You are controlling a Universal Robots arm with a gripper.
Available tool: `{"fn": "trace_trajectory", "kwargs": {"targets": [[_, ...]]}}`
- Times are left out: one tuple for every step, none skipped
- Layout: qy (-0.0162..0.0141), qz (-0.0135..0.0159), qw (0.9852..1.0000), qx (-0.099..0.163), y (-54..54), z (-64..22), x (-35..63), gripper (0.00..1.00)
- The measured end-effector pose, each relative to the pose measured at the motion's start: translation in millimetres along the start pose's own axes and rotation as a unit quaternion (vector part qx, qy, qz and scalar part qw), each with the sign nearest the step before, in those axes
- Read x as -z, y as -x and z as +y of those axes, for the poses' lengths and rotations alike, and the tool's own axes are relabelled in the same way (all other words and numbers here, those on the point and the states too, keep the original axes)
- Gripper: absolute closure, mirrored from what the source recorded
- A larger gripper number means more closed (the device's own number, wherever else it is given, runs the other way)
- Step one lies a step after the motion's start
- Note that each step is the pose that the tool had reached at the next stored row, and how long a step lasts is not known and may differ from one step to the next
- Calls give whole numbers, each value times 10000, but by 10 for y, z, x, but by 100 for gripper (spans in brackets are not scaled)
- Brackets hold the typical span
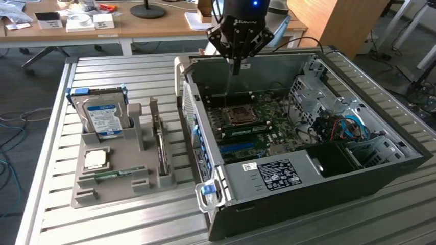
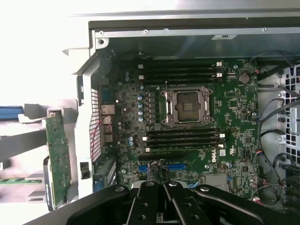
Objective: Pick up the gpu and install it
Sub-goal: 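Reach for the gpu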
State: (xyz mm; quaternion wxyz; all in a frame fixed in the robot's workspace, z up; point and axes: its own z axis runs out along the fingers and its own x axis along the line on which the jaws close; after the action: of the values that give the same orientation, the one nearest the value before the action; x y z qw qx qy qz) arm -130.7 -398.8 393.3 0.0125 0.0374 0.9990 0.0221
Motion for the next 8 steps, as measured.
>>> {"fn": "trace_trajectory", "kwargs": {"targets": [[0,0,10000,0,-7,-1,0,89],[0,0,10000,0,-14,-1,1,89],[0,0,10000,0,-21,-2,1,89],[0,0,10000,1,-26,-2,1,89],[0,0,10000,0,-32,-3,1,89],[0,0,10000,0,-38,-3,1,89],[0,0,10000,0,-45,-4,2,89],[0,0,10000,0,-52,-4,1,89]]}}
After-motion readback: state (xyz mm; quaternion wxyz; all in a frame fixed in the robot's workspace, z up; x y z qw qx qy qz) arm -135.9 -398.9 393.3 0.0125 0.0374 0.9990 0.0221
